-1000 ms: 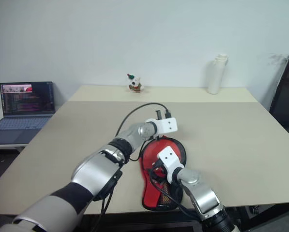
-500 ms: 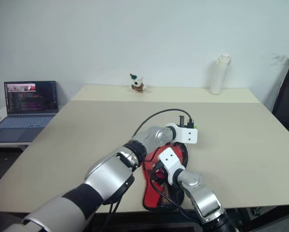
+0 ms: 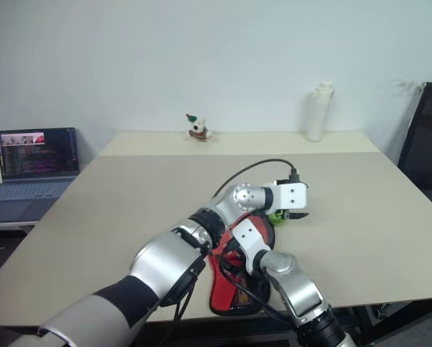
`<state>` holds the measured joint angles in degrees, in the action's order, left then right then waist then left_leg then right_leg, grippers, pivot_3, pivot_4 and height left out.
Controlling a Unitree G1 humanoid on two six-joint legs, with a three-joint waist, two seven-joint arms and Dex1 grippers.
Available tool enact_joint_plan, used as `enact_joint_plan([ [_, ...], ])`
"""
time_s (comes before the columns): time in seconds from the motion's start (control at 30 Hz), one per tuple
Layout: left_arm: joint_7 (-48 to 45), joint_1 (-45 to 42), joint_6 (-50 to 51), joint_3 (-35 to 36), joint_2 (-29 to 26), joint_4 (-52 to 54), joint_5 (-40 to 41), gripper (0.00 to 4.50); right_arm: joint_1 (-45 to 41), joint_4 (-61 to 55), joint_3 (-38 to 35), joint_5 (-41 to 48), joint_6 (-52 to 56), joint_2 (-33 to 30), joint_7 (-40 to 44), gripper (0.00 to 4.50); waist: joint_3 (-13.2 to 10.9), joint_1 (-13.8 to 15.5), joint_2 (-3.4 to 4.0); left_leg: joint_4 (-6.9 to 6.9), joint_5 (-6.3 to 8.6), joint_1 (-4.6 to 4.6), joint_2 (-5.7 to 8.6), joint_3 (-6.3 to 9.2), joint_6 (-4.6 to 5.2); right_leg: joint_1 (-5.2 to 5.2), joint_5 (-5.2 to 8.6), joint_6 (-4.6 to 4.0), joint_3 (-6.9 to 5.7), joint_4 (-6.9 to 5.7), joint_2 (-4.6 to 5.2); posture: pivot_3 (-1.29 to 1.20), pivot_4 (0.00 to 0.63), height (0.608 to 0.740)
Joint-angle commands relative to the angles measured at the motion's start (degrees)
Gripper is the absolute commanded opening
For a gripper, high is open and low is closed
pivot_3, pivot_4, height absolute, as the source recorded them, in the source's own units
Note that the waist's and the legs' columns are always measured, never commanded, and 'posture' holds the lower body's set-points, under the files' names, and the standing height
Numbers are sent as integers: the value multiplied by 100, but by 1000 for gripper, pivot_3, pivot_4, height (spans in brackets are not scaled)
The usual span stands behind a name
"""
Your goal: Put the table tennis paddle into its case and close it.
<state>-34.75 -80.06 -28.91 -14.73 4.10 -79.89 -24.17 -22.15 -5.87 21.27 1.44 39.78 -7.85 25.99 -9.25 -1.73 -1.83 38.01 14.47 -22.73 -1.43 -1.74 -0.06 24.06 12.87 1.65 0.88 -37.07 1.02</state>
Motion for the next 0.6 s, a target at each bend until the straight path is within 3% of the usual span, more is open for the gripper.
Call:
enact_joint_plan([
  [0.03,-70,-120,26,493,-248,305,534,3894,240,-120,-74,264,720,-229,278,4500,0,3,0,0,0,-1,0,1,0,0,0,0,0,1,0,0,150,740],
  [0.3,-950,109,521,1512,-1351,591,1653,3894,508,-2576,-1055,1750,1966,-924,993,4500,-10,-10,1,-2,0,-12,-6,11,0,9,0,0,-3,2,1,0,150,740],
  [0.43,-2987,477,1467,2153,-1773,945,2700,3894,219,-3049,-2091,2381,2494,-916,806,4500,-12,-2,1,0,0,-15,-7,12,-1,10,0,0,-7,1,1,0,150,740],
  [0.6,-4515,1323,2530,1990,-2145,1952,3132,3894,-26,-2989,-2612,2504,2503,-1769,909,4500,-13,1,2,-1,0,-19,-7,11,-1,10,-7,-11,-7,7,5,0,150,740],
])
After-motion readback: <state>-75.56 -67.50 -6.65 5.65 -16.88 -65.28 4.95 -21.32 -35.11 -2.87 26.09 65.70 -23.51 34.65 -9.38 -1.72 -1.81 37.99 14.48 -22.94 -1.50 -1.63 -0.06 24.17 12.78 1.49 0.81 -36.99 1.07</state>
